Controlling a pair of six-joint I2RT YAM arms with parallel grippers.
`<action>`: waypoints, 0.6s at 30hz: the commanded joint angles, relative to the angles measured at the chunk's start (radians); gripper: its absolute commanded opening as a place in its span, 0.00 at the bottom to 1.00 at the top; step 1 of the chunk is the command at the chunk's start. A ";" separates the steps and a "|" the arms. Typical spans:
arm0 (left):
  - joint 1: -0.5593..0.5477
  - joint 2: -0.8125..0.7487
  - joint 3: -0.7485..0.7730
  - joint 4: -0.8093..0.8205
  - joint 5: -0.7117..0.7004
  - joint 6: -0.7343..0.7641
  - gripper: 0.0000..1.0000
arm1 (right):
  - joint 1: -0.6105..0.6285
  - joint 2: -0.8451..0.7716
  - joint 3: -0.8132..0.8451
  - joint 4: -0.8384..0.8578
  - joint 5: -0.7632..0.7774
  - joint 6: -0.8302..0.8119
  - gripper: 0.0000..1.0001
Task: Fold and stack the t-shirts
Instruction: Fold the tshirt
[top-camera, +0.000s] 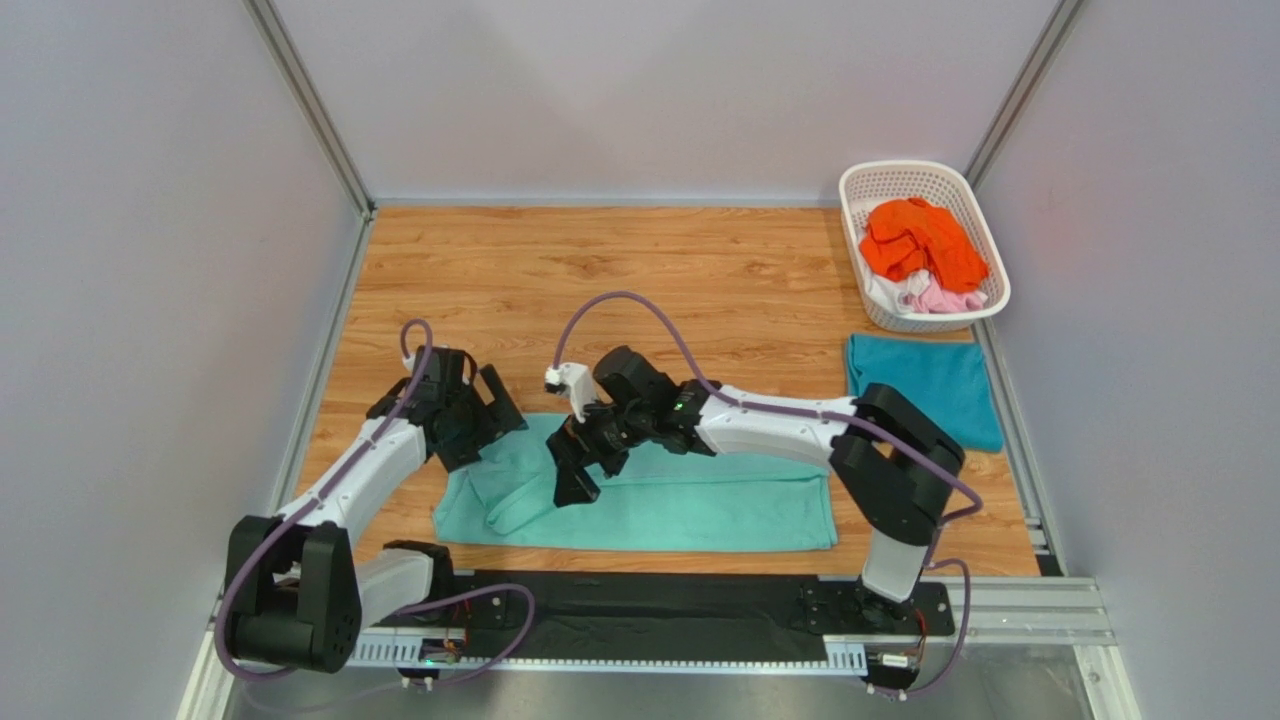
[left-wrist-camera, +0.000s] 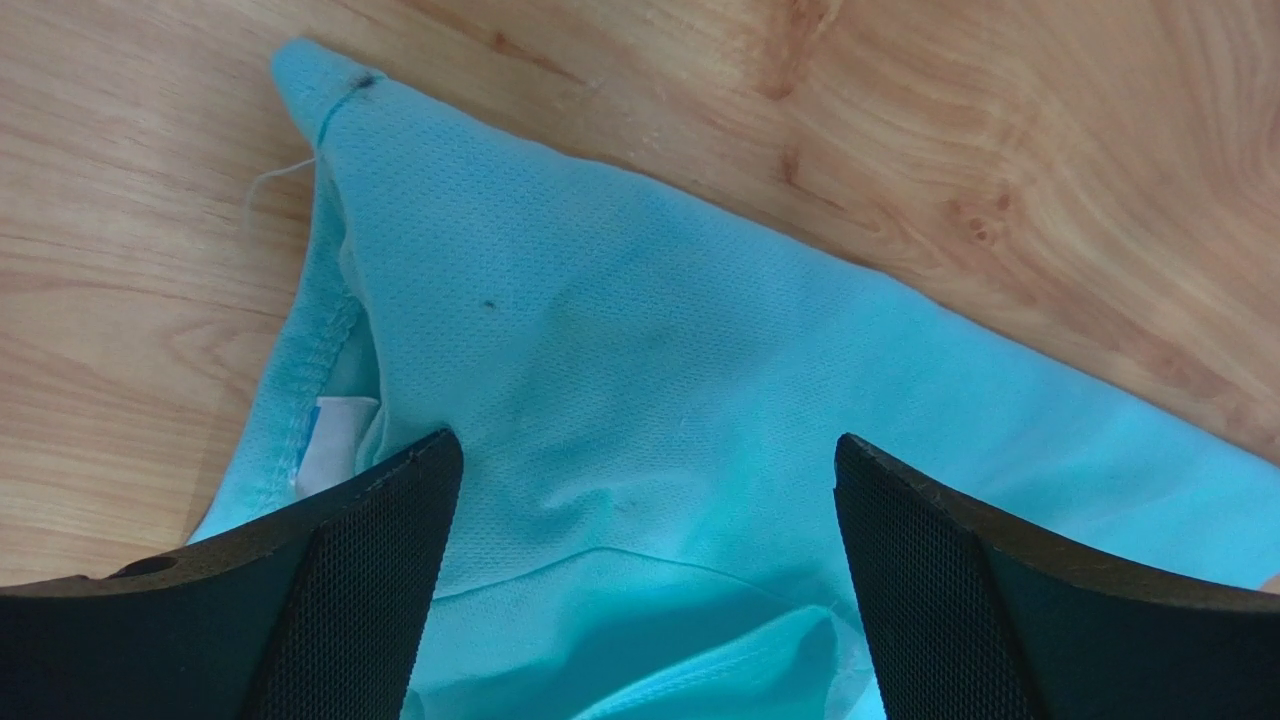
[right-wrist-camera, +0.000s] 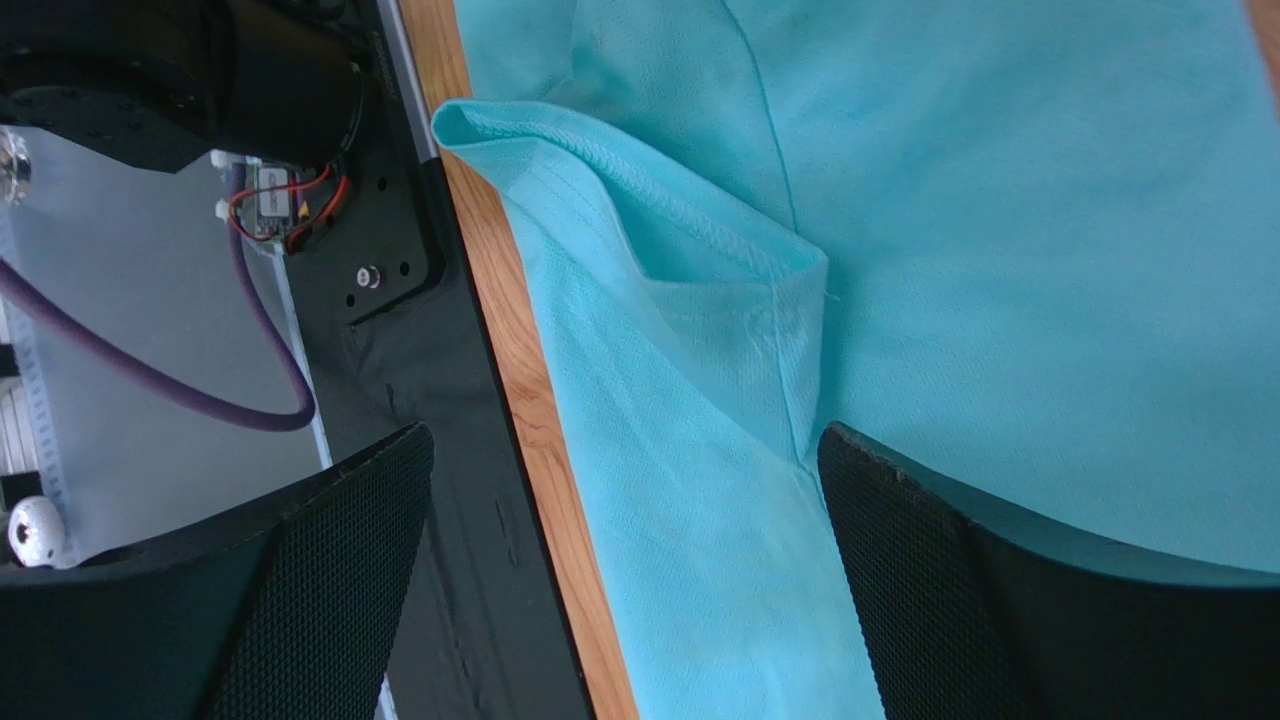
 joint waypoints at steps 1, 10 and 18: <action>0.014 0.049 -0.028 0.126 0.072 0.035 1.00 | 0.028 0.086 0.094 0.084 -0.055 -0.061 1.00; 0.038 0.112 -0.059 0.104 0.022 0.024 1.00 | 0.086 0.206 0.160 0.095 -0.097 -0.092 1.00; 0.040 0.076 -0.062 0.077 -0.004 0.031 1.00 | 0.158 0.120 0.062 0.069 -0.059 -0.107 1.00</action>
